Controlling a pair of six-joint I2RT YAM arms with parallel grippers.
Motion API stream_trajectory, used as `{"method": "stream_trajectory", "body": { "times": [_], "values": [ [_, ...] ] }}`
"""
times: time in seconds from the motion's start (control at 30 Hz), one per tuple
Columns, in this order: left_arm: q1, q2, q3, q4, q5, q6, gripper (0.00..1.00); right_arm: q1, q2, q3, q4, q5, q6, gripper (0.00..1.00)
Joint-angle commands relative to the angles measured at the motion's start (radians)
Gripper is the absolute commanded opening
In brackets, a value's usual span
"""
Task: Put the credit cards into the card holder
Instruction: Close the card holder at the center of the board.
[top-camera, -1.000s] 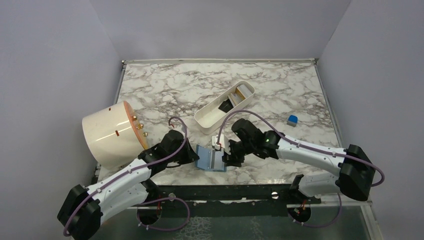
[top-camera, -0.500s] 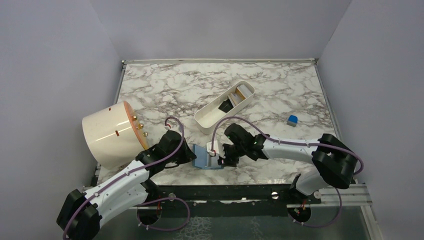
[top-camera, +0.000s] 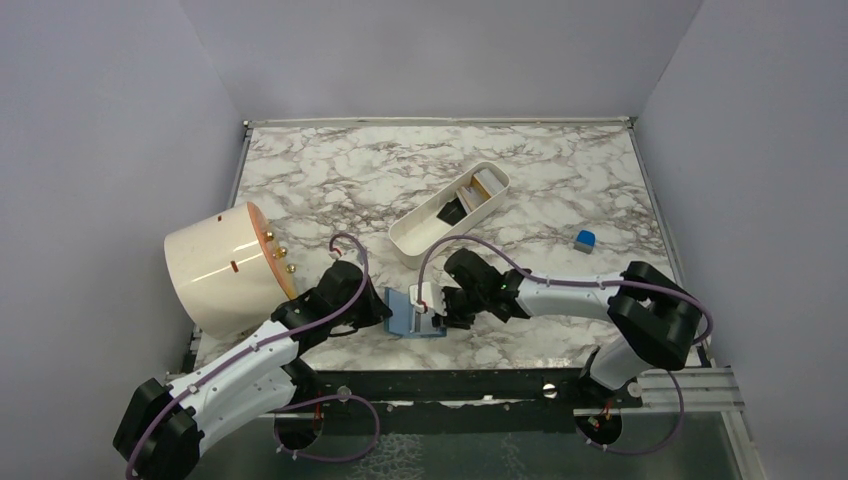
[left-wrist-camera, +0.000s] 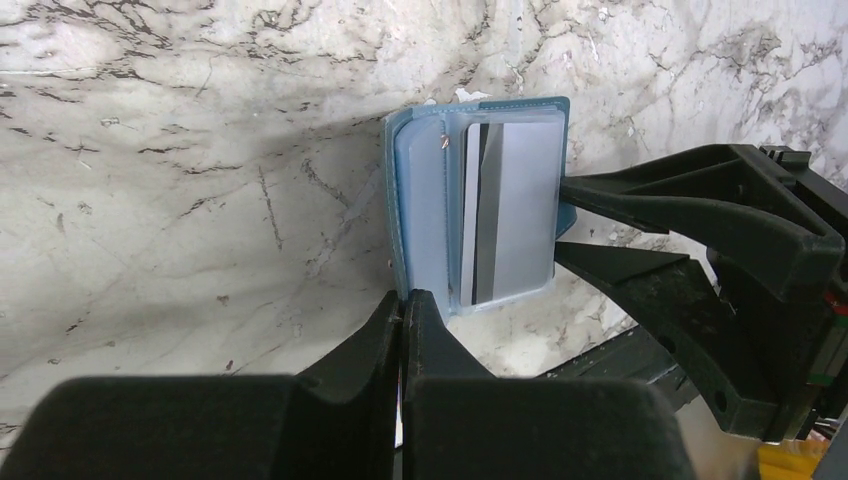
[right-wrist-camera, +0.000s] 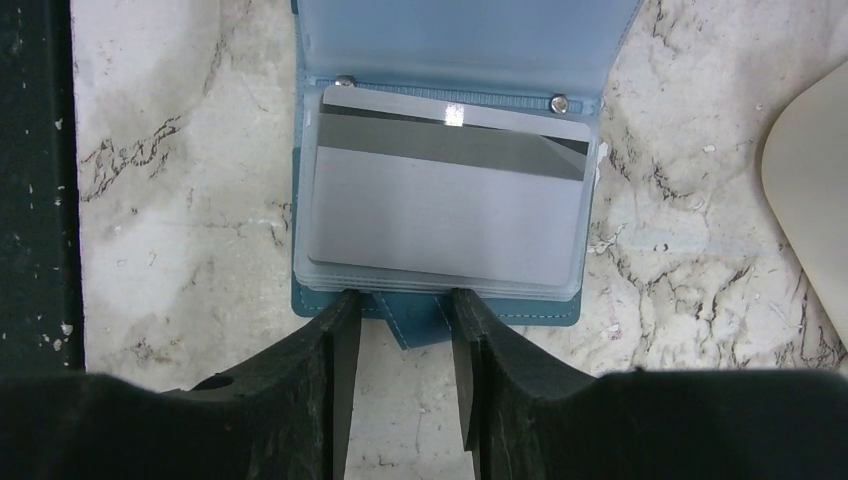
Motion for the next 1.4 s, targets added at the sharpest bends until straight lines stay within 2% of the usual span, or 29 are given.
{"method": "stream_trajectory", "body": {
  "times": [0.0, 0.17, 0.33, 0.47, 0.57, 0.67, 0.97, 1.2, 1.37],
  "values": [
    [0.005, 0.003, 0.002, -0.004, -0.031, 0.012, 0.0, 0.002, 0.043, 0.019, 0.001, 0.077, -0.034, 0.35],
    [0.005, 0.001, 0.019, -0.033, -0.068, 0.009, 0.0, 0.002, 0.068, 0.041, -0.064, 0.113, -0.049, 0.21],
    [0.006, -0.012, 0.02, -0.05, -0.098, -0.001, 0.0, 0.002, 0.063, 0.042, -0.079, 0.184, -0.045, 0.01],
    [0.007, -0.003, 0.021, -0.055, -0.103, -0.003, 0.0, 0.002, 0.047, 0.031, -0.054, 0.224, -0.045, 0.01],
    [0.007, 0.005, 0.028, -0.063, -0.111, -0.004, 0.0, 0.0, -0.015, -0.002, 0.03, 0.206, -0.006, 0.01],
    [0.007, 0.002, 0.033, -0.075, -0.128, -0.007, 0.0, -0.005, -0.072, -0.042, 0.133, 0.182, 0.087, 0.01],
    [0.007, -0.012, 0.033, -0.092, -0.153, -0.019, 0.0, -0.006, -0.146, -0.148, 0.382, 0.258, 0.394, 0.01],
    [0.007, 0.012, 0.047, -0.102, -0.165, -0.016, 0.0, -0.006, -0.24, -0.291, 0.598, 0.154, 0.508, 0.01],
    [0.007, 0.029, 0.065, -0.101, -0.152, -0.009, 0.0, -0.005, -0.221, -0.345, 0.75, 0.06, 0.559, 0.01]
  ]
}}
